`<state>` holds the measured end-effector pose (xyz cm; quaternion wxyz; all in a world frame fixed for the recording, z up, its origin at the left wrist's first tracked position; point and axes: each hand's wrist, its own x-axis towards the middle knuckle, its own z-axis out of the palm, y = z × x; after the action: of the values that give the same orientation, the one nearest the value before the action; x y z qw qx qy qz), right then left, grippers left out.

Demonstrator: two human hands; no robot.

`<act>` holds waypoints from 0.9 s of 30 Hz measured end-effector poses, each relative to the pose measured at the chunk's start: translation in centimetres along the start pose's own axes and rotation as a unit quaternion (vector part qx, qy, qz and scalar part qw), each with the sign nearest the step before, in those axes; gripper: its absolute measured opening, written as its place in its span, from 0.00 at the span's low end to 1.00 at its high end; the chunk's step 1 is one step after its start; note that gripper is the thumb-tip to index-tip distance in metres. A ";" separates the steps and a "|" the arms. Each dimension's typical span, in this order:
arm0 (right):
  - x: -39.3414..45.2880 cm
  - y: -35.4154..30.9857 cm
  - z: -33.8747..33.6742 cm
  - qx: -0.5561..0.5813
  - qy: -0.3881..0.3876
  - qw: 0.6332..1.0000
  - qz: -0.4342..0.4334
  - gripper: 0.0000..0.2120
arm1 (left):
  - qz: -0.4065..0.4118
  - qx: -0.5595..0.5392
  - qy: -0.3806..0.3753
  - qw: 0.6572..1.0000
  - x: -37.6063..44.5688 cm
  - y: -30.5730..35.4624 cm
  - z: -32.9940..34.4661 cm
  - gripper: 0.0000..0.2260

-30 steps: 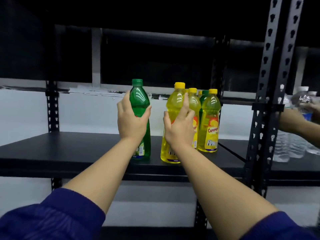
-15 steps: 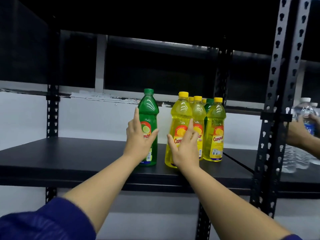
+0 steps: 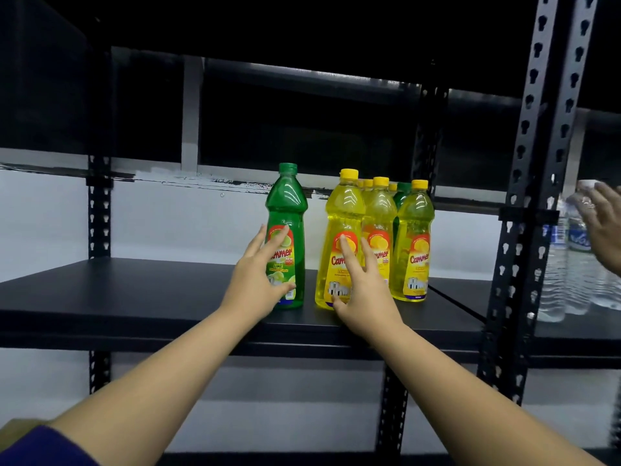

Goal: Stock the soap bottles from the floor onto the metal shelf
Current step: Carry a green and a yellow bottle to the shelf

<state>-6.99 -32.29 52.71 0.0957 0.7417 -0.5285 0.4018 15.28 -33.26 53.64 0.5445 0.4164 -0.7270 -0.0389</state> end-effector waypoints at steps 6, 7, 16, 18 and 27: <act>2.6 -1.6 1.4 -0.007 -0.014 0.999 0.037 0.57 | -0.024 -0.017 -0.033 0.999 2.0 -0.8 0.3 0.50; 3.3 -1.9 1.8 -0.008 -0.021 0.999 0.045 0.58 | -0.027 -0.011 -0.036 0.999 2.5 -1.2 0.3 0.50; 7.4 -2.2 5.1 -0.038 -0.046 0.995 0.081 0.57 | -0.059 0.059 -0.044 0.996 6.7 -4.5 2.5 0.53; 8.5 -1.8 5.8 -0.040 -0.042 0.996 0.073 0.55 | -0.052 0.063 -0.039 0.996 7.7 -5.3 3.1 0.53; 13.3 1.3 8.6 -0.094 -0.067 0.990 0.086 0.48 | -0.043 0.144 -0.066 0.986 12.4 -9.0 6.6 0.55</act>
<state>-2.25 -47.10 55.96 0.0947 0.7064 -0.6308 0.3067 14.14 -49.74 55.82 0.4275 0.5181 -0.7407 0.0149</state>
